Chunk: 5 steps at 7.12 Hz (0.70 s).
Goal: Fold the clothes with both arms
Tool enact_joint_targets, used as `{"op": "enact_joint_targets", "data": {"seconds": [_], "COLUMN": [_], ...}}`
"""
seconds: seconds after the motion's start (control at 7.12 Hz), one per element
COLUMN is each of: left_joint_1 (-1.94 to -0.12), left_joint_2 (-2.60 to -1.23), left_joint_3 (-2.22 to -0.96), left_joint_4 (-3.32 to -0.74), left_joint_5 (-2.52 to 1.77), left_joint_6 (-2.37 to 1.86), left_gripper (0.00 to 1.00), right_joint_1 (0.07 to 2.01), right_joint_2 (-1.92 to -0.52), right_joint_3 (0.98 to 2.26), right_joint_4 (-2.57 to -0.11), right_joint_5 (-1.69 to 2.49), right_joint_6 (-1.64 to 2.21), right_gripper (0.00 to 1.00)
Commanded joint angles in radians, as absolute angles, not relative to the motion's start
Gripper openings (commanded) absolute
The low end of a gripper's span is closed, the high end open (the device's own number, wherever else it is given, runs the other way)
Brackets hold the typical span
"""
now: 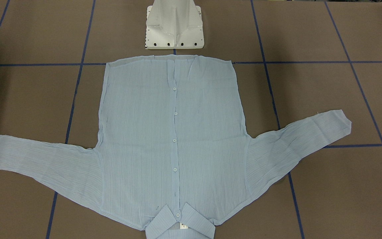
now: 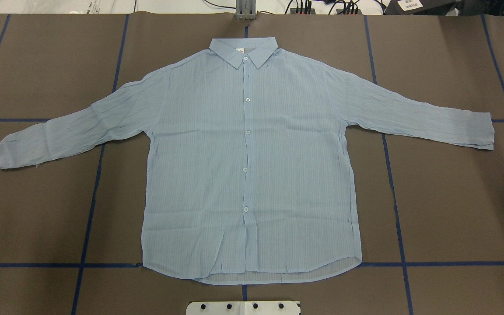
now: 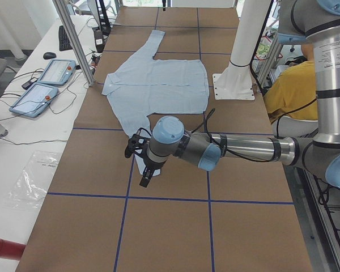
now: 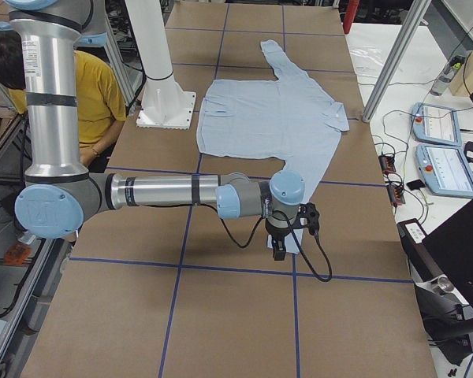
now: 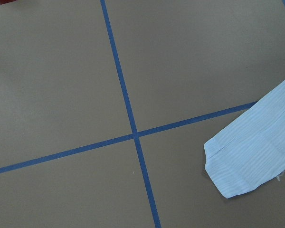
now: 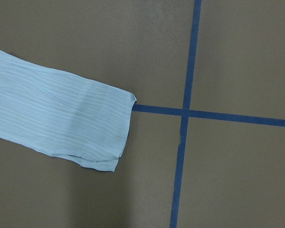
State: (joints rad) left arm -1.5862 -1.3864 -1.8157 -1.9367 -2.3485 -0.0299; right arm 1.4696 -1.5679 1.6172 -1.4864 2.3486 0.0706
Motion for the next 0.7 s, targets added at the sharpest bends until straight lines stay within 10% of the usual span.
{"op": "enact_joint_targets", "data": {"seconds": [0.0,0.56], "left_joint_1": [-1.588,-1.588], "left_joint_2": [-1.375,-1.356], "left_joint_3": [-1.845,-1.832], "left_joint_4": [-1.933,-1.945], "left_joint_5": [-2.376,-2.372], "left_joint_6": [-0.031,-0.026], "left_gripper": [0.99,0.99], "right_joint_1": [1.47,1.459], "right_joint_2": [-1.566,-1.562], "right_joint_3": [1.611,1.591], "right_joint_4": [-1.486,-1.409], "right_joint_5": [2.349,2.35], "right_joint_6": [0.071,0.074], "right_gripper": [1.0,1.0]}}
